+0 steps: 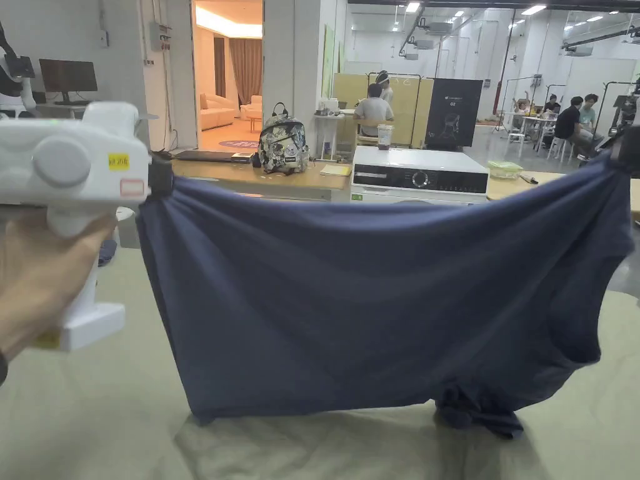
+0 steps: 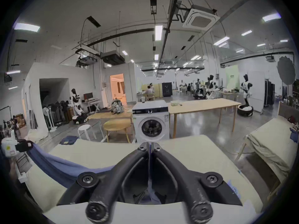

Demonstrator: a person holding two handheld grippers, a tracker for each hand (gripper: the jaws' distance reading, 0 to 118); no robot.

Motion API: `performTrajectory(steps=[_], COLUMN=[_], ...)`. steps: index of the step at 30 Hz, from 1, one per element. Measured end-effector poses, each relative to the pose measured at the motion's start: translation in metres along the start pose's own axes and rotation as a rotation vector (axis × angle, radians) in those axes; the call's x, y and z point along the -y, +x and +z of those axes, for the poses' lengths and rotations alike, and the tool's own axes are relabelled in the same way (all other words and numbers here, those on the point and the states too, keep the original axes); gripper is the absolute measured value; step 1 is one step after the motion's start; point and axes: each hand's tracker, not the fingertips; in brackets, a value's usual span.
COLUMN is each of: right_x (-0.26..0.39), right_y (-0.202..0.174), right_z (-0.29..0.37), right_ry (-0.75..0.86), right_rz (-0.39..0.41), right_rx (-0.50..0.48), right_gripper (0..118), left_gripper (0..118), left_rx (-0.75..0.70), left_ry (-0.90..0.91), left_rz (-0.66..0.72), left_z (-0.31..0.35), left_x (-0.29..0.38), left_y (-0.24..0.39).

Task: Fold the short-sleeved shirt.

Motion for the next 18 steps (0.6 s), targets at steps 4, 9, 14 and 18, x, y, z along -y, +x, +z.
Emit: performTrajectory(steps=[4,9,14,18], right_x=[0.053,0.143,0.246,0.316], right_y=[0.009,0.019,0.033,0.045], right_z=[0.044,0.117,0.182,0.221], right_ry=[-0.069,-0.098,-0.191,-0.293], right_rz=[0.015,0.032,-0.028,-0.044], right_rx=[-0.030,-0.052,0.005,0.067], right_gripper=[0,0,0,0], left_gripper=[0,0,0,0], left_rx=[0.052,0.116,0.109,0.067], left_ry=[-0.043,-0.059,-0.162,-0.270], left_rz=[0.014,0.075,0.133,0.151], left_z=[0.040,0.104,0.160,0.196], left_x=[0.058,0.150,0.251,0.327], left_y=[0.004,0.017,0.020,0.018])
